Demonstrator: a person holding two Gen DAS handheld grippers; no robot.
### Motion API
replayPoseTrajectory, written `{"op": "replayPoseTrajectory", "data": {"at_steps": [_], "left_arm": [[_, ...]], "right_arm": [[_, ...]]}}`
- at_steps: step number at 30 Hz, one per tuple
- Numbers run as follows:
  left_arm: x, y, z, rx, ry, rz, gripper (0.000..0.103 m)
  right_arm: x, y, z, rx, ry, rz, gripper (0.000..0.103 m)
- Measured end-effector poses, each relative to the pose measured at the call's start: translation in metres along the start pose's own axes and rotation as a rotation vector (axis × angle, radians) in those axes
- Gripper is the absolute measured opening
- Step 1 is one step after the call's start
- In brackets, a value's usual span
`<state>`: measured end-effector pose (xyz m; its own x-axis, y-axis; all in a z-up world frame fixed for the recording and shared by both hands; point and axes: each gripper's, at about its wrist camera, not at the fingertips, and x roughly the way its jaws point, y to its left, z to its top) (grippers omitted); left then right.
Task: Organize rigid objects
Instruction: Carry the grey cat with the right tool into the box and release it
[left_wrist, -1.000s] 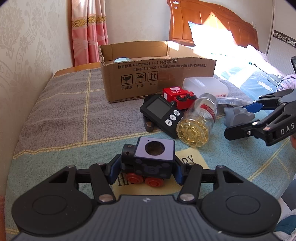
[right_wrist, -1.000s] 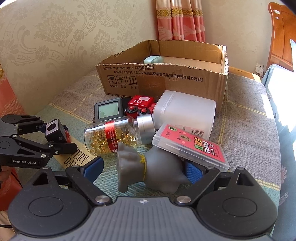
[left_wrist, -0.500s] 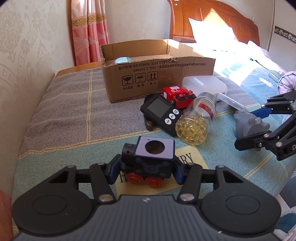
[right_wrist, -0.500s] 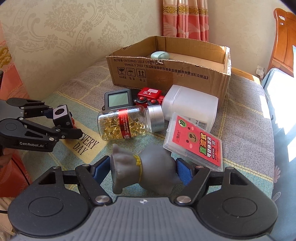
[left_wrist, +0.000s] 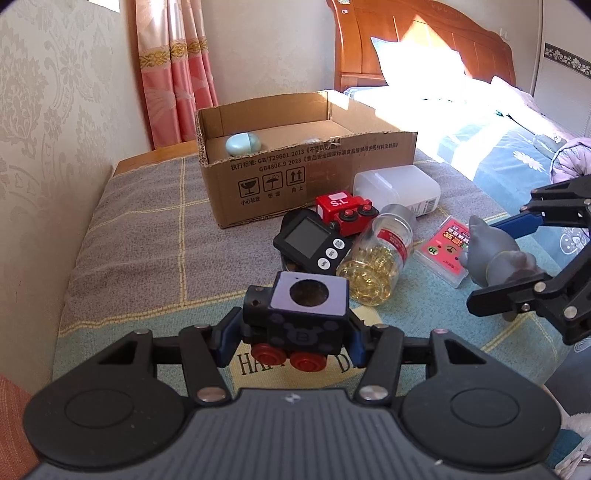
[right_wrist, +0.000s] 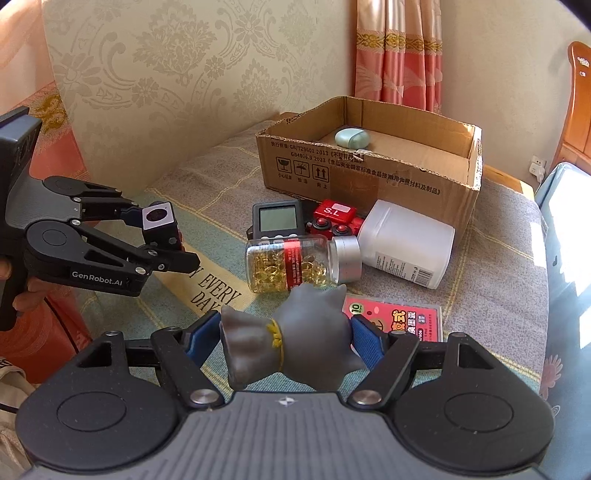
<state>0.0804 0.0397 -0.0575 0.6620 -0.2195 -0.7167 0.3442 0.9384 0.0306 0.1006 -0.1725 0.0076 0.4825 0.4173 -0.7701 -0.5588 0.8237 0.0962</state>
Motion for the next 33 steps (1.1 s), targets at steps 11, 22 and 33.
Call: {"op": "replayPoseTrajectory", "data": {"at_steps": [11,22,33], "left_arm": [[-0.006,0.002,0.049,0.007,-0.058,0.057,0.055],[0.032,0.011,0.136,0.013,-0.141,0.084,0.055],[0.065,0.037,0.150,-0.078,-0.193,0.142,0.101]], "right_arm": [[-0.007,-0.017,0.040,-0.056,-0.083,-0.088,0.080],[0.003,-0.048,0.090,-0.044,-0.155,-0.148,0.080],[0.015,-0.066,0.103,-0.018,-0.145,-0.180,0.080]]}}
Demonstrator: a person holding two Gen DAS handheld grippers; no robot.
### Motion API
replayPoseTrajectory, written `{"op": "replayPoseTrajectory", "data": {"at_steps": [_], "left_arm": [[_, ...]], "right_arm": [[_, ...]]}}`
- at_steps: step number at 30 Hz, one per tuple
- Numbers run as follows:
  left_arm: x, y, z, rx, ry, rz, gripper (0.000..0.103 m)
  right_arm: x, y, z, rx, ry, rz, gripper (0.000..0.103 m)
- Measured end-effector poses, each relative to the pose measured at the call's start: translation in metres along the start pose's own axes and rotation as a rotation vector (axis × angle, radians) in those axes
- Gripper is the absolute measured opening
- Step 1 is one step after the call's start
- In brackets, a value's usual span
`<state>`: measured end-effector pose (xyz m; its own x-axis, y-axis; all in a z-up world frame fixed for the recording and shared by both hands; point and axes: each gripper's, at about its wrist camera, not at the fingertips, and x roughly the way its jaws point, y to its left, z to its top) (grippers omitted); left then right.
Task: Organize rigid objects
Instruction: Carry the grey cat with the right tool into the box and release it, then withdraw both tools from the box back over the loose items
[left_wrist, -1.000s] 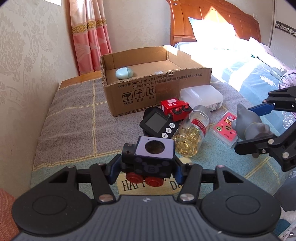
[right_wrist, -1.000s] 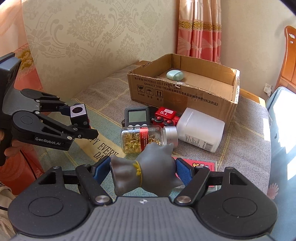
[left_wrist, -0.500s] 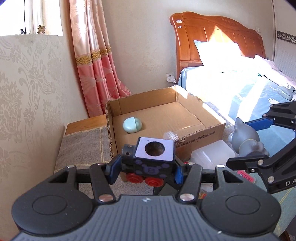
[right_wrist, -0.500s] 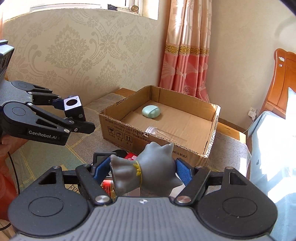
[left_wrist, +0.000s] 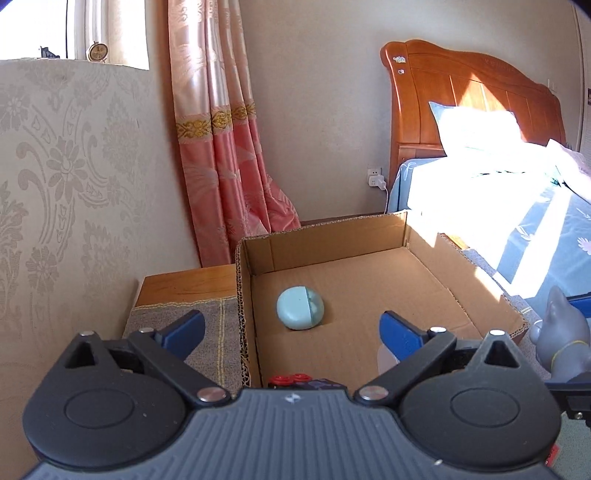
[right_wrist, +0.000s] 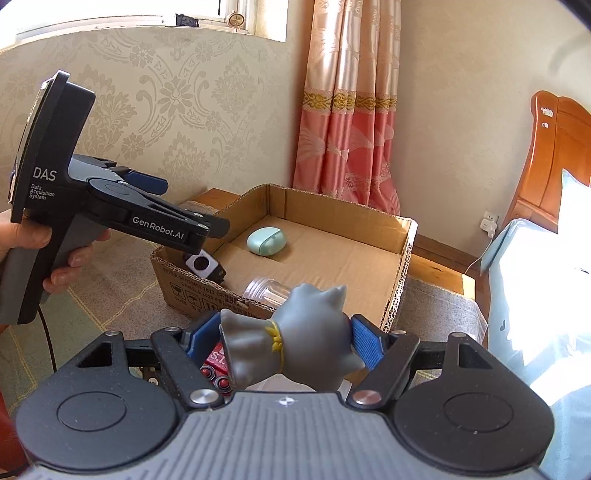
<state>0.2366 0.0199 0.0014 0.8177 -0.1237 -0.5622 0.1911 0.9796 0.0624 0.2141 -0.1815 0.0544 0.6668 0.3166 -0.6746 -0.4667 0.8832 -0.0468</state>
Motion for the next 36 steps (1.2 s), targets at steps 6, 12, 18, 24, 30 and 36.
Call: {"op": "replayPoseTrajectory", "data": {"at_steps": [6,12,18,24,30,36], "left_arm": [[-0.030,0.009,-0.022,-0.061,-0.023,-0.010,0.102],[-0.053,0.011,-0.051,-0.131,0.001,-0.022,0.102],[-0.063,0.006,-0.066,-0.110,0.030,-0.003,0.102],[-0.070,0.009,-0.074,-0.101,0.053,-0.007,0.102],[-0.070,0.006,-0.077,-0.094,0.074,-0.030,0.102],[-0.071,0.006,-0.079,-0.090,0.075,-0.037,0.102]], "right_arm": [[0.010,-0.003,0.005,0.001,0.012,-0.015,0.080],[0.027,-0.007,0.020,0.000,0.019,-0.034,0.080],[0.054,-0.015,0.042,0.010,0.041,-0.045,0.080],[0.087,-0.024,0.065,0.024,0.085,-0.065,0.080],[0.100,-0.030,0.077,0.067,0.071,-0.113,0.103],[0.077,-0.027,0.068,0.092,0.052,-0.121,0.103]]}}
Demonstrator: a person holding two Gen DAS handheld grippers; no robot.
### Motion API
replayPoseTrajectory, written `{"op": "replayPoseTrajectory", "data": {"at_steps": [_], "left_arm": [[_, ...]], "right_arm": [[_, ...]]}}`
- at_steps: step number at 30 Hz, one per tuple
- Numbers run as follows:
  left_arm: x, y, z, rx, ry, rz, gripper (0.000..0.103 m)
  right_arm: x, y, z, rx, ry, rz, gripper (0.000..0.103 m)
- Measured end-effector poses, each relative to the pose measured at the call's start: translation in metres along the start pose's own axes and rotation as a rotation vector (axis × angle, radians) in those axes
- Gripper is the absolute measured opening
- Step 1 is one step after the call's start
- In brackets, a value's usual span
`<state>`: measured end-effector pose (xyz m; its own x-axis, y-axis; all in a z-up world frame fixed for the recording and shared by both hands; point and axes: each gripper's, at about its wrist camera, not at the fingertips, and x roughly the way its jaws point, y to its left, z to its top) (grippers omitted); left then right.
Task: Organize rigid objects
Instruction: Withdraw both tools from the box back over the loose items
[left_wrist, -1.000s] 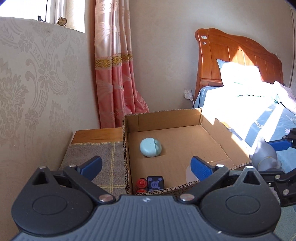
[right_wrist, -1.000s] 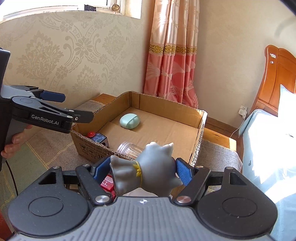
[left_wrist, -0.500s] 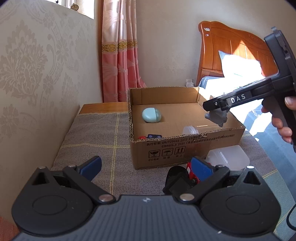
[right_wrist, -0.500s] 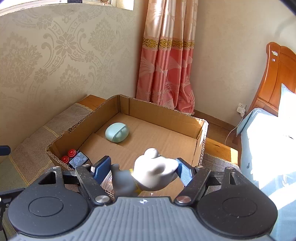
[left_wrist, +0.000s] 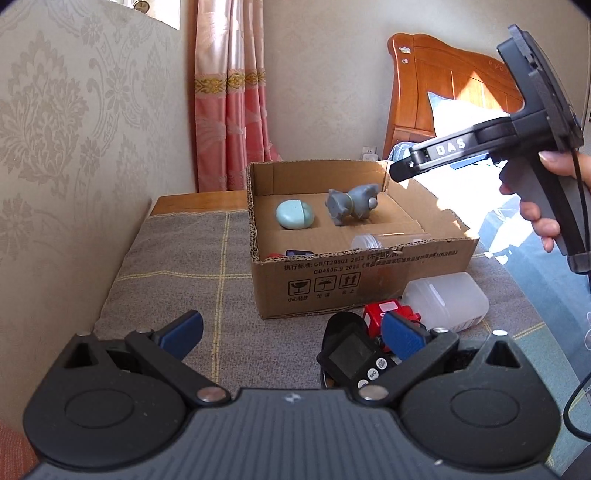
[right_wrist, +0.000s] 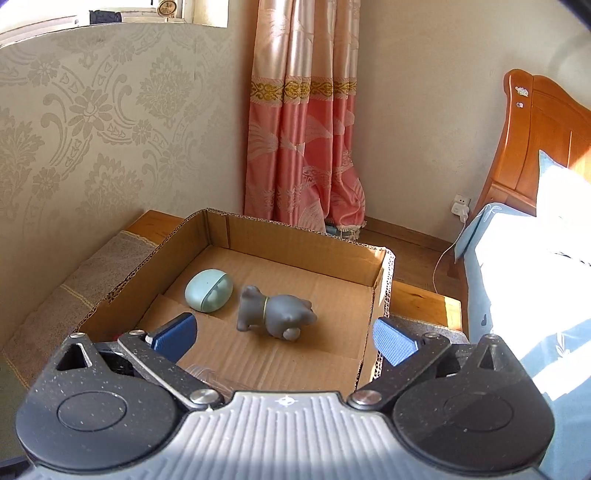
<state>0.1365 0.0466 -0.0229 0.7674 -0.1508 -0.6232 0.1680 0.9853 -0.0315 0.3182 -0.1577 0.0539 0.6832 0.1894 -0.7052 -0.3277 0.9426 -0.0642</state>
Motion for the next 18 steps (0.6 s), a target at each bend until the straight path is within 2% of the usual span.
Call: {"op": "replayPoseTrajectory", "data": {"at_steps": [9,18], "left_arm": [[-0.007,0.000,-0.003,0.006,0.005,-0.012,0.102],[-0.011,-0.005,-0.020,0.035,0.042,-0.045,0.102]], "right_arm": [[-0.037,0.006,-0.038,0.028,-0.007,-0.002,0.103],[-0.070,0.014,-0.104,0.075,0.006,-0.031,0.103]]}}
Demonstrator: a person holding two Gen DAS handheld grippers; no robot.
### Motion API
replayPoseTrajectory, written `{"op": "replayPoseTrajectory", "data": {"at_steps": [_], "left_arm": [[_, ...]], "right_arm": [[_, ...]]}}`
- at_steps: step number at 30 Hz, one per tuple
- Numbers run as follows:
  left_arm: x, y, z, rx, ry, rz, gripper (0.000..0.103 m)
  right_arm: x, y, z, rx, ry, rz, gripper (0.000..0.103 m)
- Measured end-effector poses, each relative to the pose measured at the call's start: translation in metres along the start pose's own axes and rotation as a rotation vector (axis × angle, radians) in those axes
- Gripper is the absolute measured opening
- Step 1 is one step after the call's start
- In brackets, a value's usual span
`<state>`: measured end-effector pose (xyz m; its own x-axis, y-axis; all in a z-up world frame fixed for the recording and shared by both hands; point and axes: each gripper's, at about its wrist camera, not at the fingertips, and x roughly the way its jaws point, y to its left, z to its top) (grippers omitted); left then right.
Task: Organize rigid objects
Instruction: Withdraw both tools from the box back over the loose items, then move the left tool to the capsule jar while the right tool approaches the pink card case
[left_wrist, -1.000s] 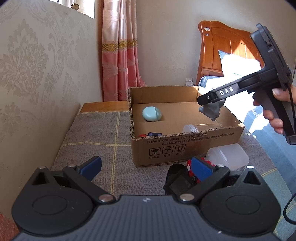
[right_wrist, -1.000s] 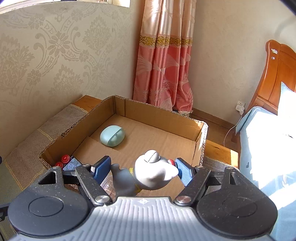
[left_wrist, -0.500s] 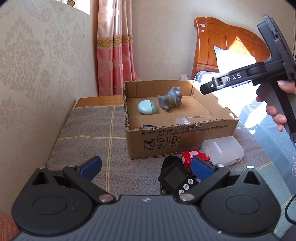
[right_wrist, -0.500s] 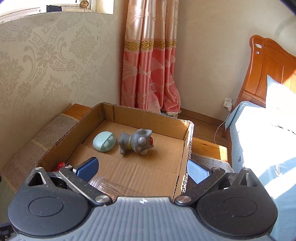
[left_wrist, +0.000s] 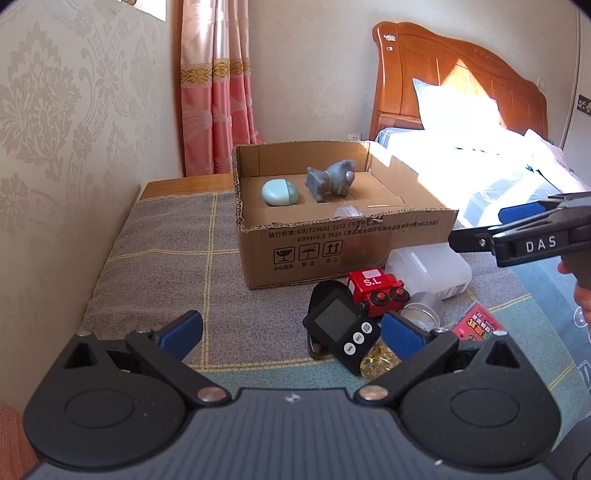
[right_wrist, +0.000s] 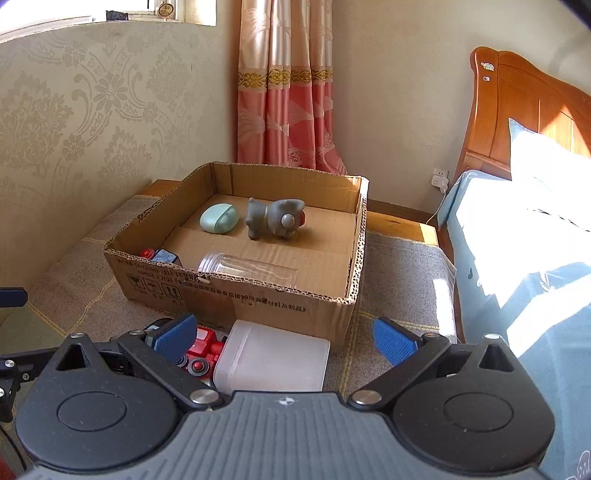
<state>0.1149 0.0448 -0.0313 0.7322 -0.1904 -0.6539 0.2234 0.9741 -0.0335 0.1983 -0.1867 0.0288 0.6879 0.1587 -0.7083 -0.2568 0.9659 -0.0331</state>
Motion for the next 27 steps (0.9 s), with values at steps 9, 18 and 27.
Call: {"op": "replayPoseTrajectory", "data": {"at_steps": [9,18,27], "left_arm": [[-0.003,-0.015,-0.008,0.038,0.022,-0.029,0.102],[0.004,-0.026,-0.004,0.030,0.066,-0.033,0.102],[0.026,-0.060,0.015,0.082,0.092,0.006,0.102]], "right_arm": [[-0.009,0.010,-0.072,0.000,0.106,0.025,0.103],[0.014,0.014,-0.101,0.012,0.163,-0.031,0.103],[0.014,-0.016,-0.107,0.042,0.118,-0.038,0.103]]}}
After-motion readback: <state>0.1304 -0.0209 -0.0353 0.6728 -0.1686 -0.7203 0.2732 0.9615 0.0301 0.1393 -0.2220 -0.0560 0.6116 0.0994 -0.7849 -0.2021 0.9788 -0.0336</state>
